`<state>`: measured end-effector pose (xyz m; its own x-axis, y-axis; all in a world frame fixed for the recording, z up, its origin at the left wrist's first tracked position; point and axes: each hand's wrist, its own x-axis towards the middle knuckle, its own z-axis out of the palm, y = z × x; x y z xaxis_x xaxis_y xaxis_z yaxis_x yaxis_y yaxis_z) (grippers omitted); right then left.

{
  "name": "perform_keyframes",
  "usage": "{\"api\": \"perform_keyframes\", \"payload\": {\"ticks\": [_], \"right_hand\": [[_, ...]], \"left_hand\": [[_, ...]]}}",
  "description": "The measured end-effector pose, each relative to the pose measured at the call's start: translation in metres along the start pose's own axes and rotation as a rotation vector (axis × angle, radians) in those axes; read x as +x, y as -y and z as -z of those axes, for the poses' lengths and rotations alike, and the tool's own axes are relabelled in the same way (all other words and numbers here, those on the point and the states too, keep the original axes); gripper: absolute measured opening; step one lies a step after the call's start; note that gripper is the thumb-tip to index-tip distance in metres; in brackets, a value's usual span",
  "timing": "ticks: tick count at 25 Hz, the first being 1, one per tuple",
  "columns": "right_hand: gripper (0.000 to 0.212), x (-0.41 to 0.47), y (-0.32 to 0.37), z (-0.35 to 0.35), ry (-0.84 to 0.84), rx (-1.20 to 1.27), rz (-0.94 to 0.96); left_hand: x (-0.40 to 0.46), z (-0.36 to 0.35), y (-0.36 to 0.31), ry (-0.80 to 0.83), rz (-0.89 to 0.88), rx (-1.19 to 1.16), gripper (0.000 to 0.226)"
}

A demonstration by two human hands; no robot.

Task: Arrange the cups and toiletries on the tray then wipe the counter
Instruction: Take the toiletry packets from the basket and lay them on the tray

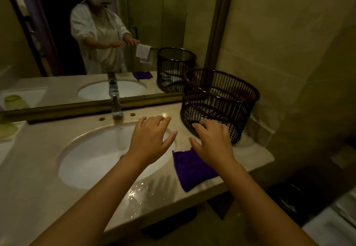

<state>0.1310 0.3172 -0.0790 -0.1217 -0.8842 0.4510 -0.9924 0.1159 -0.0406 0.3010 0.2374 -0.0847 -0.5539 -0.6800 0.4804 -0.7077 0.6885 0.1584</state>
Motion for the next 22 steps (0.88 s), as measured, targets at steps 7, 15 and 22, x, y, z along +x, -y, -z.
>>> {"api": "perform_keyframes", "payload": {"ticks": [7, 15, 22], "right_hand": [[0.044, 0.076, -0.072, 0.013, 0.003, -0.043, -0.004], [0.046, 0.172, -0.164, 0.014, 0.187, -0.028, 0.148], [0.050, 0.272, -0.239, -0.042, 0.492, -0.104, 0.446]], "left_hand": [[0.106, -0.039, -0.016, -0.035, -0.103, -0.052, 0.051], [0.205, -0.075, -0.017, -0.048, -0.230, -0.057, 0.053], [0.250, -0.139, -0.018, -0.013, -0.116, -0.083, 0.060]]}}
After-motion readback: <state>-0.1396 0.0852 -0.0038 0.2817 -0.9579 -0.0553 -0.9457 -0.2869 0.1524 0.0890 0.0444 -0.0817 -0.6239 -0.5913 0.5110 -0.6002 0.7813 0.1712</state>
